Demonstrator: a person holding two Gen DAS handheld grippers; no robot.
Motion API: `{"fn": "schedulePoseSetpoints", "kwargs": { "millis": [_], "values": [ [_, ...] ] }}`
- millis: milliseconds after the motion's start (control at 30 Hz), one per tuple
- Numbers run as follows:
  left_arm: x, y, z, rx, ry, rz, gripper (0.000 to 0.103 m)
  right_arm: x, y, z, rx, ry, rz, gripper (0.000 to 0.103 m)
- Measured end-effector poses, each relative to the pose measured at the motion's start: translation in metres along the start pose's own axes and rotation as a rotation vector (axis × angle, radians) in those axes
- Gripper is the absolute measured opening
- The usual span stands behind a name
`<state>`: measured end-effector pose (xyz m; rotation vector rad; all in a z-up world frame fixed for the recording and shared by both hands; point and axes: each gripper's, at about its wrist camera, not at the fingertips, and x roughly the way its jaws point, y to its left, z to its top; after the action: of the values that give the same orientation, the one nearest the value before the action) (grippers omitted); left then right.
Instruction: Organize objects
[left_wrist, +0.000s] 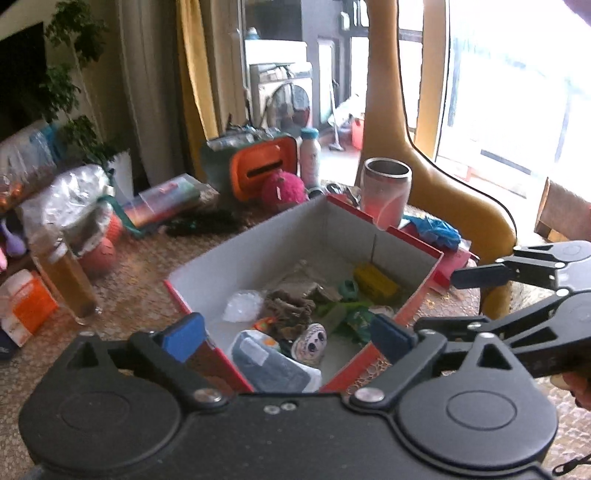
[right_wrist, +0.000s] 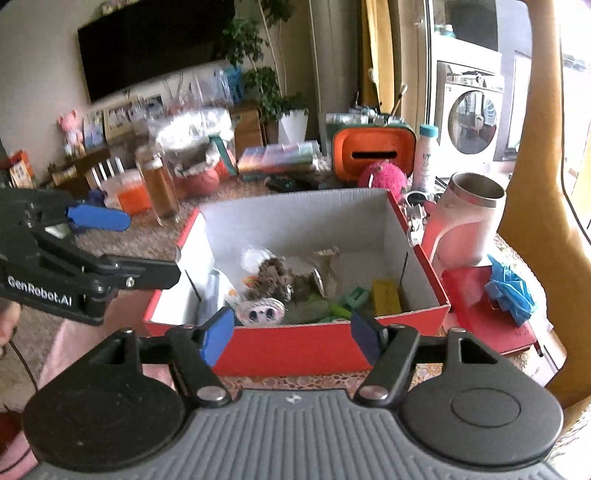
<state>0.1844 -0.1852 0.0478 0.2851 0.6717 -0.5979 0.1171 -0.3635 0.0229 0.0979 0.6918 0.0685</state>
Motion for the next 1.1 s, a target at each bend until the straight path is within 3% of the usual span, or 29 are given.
{"fn": "schedulePoseSetpoints", "kwargs": {
  "millis": [500, 733, 1100],
  "values": [
    [-0.051, 0.002, -0.031, -0.053, -0.066, 0.022, 0.102, -0.046, 0.026, -0.022, 0.052, -0.131, 0.069, 0.085],
    [-0.071, 0.003, -0.048, -0.089, -0.089, 0.031, 0.102, -0.065, 0.040, -0.035, 0.068, -0.195, 0.114, 0.100],
    [-0.080, 0.010, -0.070, -0.140, -0.090, 0.041, 0.102, -0.078, 0.062, -0.047, 0.045, -0.247, 0.092, 0.101]
  ]
}}
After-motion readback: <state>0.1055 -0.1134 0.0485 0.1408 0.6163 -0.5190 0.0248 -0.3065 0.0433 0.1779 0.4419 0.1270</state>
